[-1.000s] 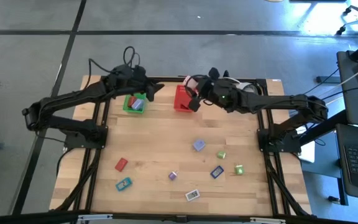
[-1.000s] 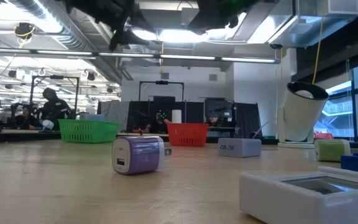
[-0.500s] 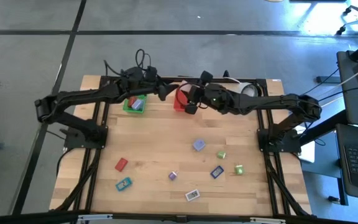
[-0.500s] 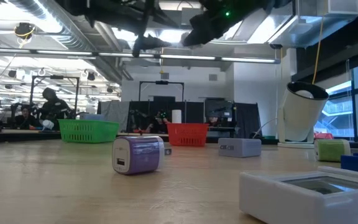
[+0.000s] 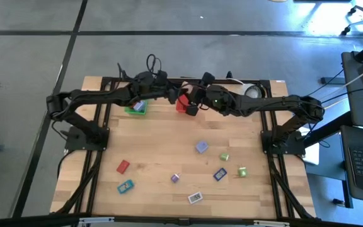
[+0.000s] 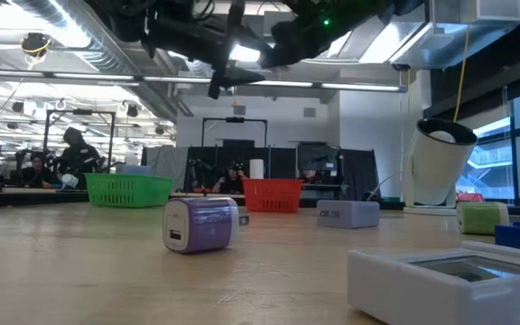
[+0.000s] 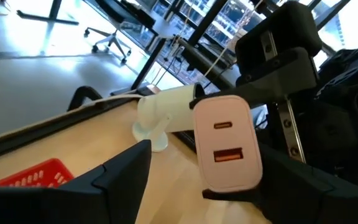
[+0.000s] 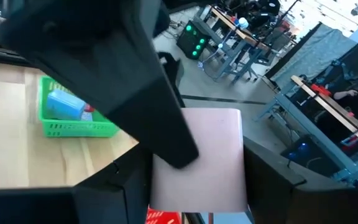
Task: Pick & Place Office items
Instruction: Put the pink charger adapter into the green bin
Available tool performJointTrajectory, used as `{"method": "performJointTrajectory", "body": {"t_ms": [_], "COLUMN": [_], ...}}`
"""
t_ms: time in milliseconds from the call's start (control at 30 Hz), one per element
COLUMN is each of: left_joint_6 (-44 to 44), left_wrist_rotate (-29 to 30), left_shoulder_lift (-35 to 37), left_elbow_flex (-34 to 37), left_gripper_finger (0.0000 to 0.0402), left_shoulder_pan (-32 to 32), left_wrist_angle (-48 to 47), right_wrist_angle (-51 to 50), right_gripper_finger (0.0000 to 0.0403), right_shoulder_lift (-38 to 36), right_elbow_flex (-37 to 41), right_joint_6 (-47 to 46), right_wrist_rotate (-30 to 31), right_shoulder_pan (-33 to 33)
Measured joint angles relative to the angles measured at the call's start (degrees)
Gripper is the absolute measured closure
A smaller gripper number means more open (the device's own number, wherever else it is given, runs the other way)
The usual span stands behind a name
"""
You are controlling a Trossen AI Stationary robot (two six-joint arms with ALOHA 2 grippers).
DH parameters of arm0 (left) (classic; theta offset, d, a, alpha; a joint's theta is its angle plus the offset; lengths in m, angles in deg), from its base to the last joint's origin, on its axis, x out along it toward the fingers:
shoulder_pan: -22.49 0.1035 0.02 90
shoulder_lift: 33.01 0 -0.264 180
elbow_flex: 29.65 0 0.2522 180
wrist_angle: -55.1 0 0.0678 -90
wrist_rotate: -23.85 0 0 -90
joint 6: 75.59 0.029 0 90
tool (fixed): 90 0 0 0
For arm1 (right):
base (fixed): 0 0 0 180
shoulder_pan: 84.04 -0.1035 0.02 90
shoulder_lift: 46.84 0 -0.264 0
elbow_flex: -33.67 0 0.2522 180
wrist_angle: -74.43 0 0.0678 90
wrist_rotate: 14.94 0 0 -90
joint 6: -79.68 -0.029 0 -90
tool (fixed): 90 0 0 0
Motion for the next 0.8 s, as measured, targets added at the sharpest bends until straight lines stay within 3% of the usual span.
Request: {"method": "performJointTrajectory", "body": {"t_ms": [333, 667, 800], "left_joint_6": [-1.5, -3.96, -5.09], "left_wrist_rotate": [-0.23, -2.9, -3.25], "left_shoulder_lift": [-0.71, -0.71, -0.71], "left_elbow_flex": [0.0, -0.02, -0.02], "left_gripper_finger": [0.0178, 0.0278, 0.0282], "left_shoulder_pan": [-0.03, -0.11, -0.09], "left_wrist_angle": [2.71, 2.56, 2.51], "right_wrist_angle": [-0.22, -0.7, -0.71], "right_gripper_finger": [0.0202, 0.0201, 0.02], "right_shoulder_lift": [0.0, 0.02, 0.04], "right_elbow_flex": [-0.01, 0.0, 0.0], "right_joint_6": [-1.5, -1.09, -1.11], "right_wrist_rotate": [-1.18, -0.95, -0.95], "right_shoulder_pan": [-0.02, -0.04, -0.04]}}
